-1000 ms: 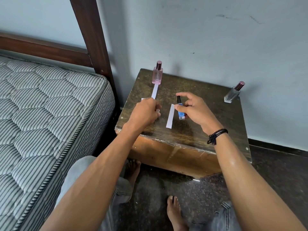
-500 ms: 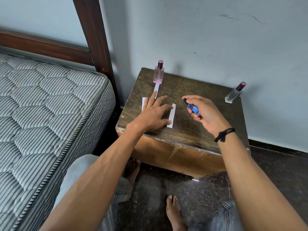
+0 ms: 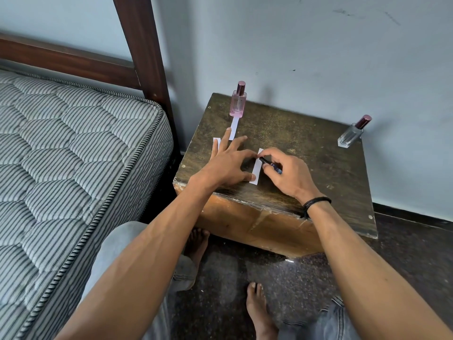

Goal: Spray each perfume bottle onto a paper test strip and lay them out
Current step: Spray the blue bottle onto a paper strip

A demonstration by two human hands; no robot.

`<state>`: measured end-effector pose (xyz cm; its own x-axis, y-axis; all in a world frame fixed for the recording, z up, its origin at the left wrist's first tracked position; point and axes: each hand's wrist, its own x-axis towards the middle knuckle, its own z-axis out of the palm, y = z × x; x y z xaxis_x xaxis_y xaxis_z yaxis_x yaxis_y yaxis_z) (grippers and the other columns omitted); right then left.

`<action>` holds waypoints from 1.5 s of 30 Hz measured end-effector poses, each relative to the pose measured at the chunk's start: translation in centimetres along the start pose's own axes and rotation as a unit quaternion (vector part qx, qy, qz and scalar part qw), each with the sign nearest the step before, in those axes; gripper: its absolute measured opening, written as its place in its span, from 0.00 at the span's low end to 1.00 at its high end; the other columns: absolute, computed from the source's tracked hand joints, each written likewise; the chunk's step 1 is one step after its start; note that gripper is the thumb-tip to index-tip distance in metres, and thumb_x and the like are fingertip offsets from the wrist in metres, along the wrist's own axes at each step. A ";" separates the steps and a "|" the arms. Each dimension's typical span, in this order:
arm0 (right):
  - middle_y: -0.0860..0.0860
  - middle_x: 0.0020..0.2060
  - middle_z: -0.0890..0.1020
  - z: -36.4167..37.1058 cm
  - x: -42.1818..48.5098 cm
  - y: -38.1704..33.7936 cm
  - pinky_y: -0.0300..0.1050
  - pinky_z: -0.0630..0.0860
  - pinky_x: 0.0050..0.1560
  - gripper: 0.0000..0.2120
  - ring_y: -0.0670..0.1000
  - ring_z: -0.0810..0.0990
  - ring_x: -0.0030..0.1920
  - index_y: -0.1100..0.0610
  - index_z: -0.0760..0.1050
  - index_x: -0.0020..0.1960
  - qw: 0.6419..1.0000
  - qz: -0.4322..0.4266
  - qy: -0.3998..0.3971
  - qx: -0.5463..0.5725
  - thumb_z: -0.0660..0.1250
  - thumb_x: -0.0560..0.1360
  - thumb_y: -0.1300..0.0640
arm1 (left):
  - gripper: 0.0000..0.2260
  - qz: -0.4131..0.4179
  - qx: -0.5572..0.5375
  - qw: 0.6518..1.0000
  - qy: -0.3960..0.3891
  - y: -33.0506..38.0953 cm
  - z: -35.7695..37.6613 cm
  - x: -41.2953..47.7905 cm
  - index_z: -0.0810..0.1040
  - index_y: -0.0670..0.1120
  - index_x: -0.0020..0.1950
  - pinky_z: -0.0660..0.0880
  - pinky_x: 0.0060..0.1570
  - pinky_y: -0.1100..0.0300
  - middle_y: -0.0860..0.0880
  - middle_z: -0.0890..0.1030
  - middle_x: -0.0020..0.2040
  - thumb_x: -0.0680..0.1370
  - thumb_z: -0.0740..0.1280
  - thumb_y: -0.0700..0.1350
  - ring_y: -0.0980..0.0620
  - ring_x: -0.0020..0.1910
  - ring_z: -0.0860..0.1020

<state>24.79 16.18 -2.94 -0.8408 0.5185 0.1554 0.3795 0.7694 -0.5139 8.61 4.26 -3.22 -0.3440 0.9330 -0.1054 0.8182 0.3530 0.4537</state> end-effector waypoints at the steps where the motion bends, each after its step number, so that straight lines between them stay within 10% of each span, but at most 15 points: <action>1: 0.40 0.35 0.77 0.0 0.0 0.0 0.50 0.79 0.43 0.12 0.53 0.79 0.38 0.45 0.79 0.62 1.000 -0.006 0.003 -0.004 0.69 0.79 0.53 | 0.26 0.000 -0.002 1.000 0.001 0.0 0.0 0.0 0.71 0.61 0.71 0.34 0.75 0.36 0.51 0.51 0.81 0.74 0.72 0.58 0.43 0.79 0.33; 45: 0.48 0.42 0.84 0.8 0.2 -0.4 0.50 0.76 0.39 0.15 0.57 0.81 0.40 0.48 0.76 0.65 0.994 -0.037 -0.013 -0.104 0.64 0.79 0.52 | 0.30 -0.034 -0.011 0.999 -0.027 -0.1 0.2 0.3 0.66 0.62 0.75 0.34 0.74 0.36 0.52 0.49 0.82 0.74 0.71 0.60 0.44 0.78 0.30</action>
<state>24.13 15.70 -3.41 -0.8782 0.4494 0.1637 0.3847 0.8671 -0.3164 8.47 4.47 -3.46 -0.3729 0.9093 -0.1847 0.7828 0.4151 0.4635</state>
